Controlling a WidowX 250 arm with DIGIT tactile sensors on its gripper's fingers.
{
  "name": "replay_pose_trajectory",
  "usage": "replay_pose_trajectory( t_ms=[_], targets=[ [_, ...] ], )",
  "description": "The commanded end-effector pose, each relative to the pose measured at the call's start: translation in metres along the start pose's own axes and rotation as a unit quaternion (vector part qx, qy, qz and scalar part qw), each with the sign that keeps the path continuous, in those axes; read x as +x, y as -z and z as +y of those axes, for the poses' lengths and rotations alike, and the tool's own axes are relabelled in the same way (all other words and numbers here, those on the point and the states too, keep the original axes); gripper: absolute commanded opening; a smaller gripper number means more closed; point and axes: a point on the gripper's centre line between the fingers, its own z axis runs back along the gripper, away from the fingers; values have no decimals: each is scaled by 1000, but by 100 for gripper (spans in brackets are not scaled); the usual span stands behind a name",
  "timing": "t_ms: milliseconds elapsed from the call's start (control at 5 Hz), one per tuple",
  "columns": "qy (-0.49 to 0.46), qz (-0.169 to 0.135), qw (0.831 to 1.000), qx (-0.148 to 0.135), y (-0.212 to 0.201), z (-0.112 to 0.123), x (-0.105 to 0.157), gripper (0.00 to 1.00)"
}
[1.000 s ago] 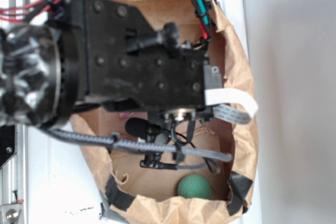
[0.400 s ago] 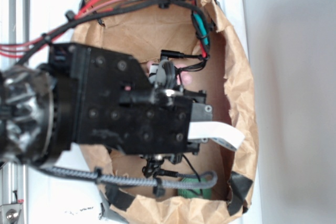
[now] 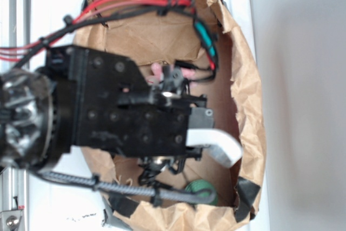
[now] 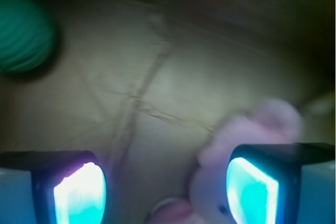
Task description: Grab the green ball.
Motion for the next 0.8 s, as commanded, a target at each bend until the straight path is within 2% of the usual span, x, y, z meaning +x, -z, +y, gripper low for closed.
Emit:
replay_pose_trajectory(
  t_ms=[0, 200, 600],
  targets=[
    [107, -45, 992, -41, -7, 21, 1, 100],
    [127, -75, 988, -37, -8, 23, 5, 100],
    [188, -110, 974, -58, 4, 23, 20, 100]
  ],
)
